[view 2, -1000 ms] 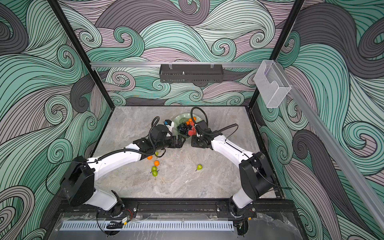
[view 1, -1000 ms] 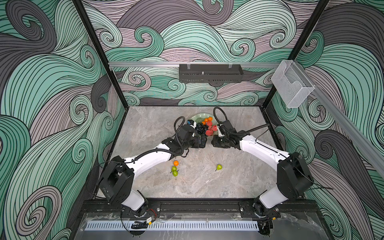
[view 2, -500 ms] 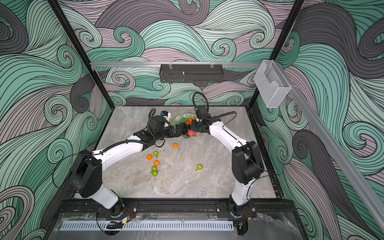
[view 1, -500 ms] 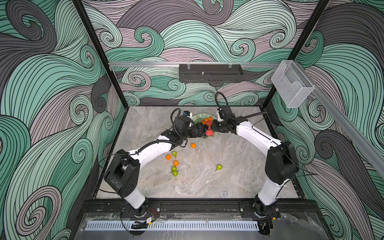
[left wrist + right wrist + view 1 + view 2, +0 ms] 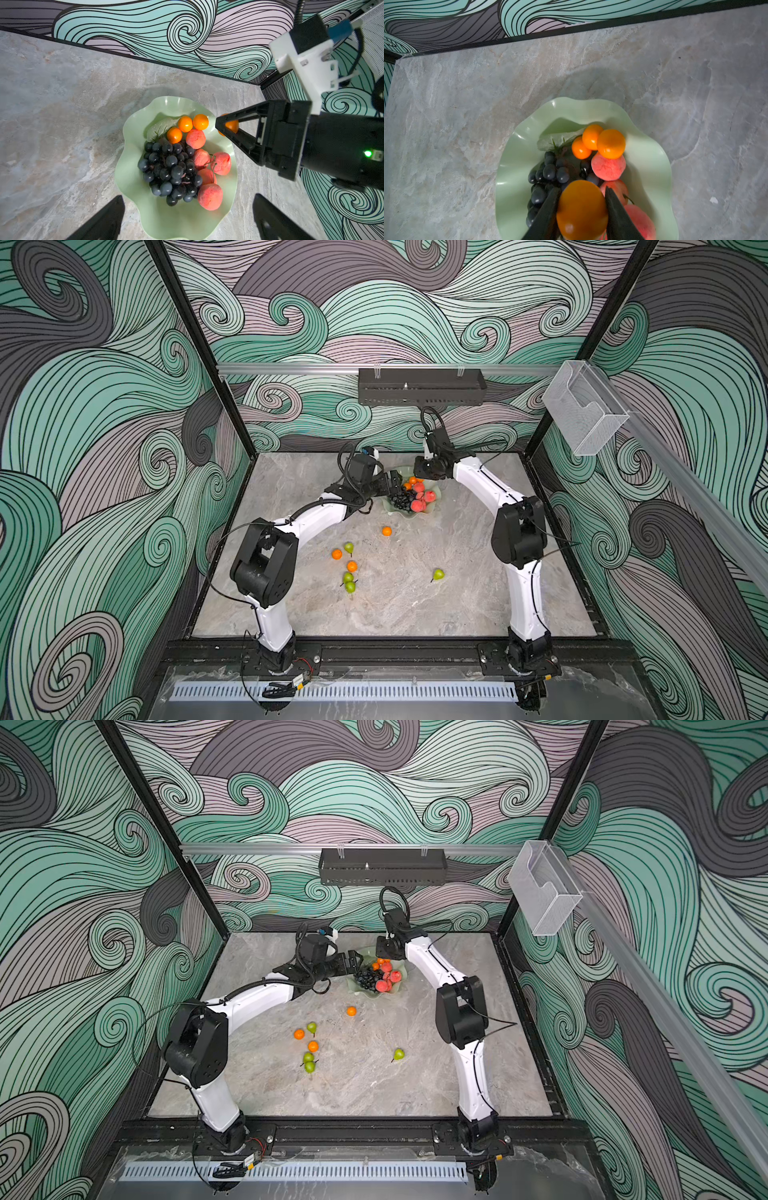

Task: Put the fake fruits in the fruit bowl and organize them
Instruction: 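Carry the kumquat over the green bowl and release it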

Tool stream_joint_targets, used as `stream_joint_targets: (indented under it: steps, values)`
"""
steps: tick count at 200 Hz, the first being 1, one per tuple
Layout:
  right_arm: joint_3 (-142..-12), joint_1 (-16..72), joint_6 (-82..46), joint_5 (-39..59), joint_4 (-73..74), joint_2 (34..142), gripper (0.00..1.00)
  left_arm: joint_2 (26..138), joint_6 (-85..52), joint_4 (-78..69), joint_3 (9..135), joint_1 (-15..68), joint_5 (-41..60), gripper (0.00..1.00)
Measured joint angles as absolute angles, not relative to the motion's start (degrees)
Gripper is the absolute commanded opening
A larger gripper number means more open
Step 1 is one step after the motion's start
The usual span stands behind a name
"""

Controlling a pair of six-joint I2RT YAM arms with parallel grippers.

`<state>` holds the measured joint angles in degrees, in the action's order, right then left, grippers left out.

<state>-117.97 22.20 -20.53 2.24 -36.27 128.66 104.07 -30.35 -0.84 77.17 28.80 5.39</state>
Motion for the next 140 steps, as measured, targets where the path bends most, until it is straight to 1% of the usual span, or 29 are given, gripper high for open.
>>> stream_joint_targets:
  steps: [59, 100, 140]
  values:
    - [-134.19, 22.15, -16.40, 1.34, -40.05, 140.86, 0.35, 107.63, -29.95, -1.58, 79.81, 27.51, 8.05, 0.99]
    - [-140.53, 22.15, -14.96, 0.78, -40.75, 145.36, 0.34, 108.16, -29.98, -1.91, 79.81, 26.61, 9.41, 0.99]
    - [-143.74, 22.15, -14.15, -0.05, -40.93, 148.64, 0.34, 108.68, -30.00, -2.24, 79.81, 26.00, 9.87, 0.99]
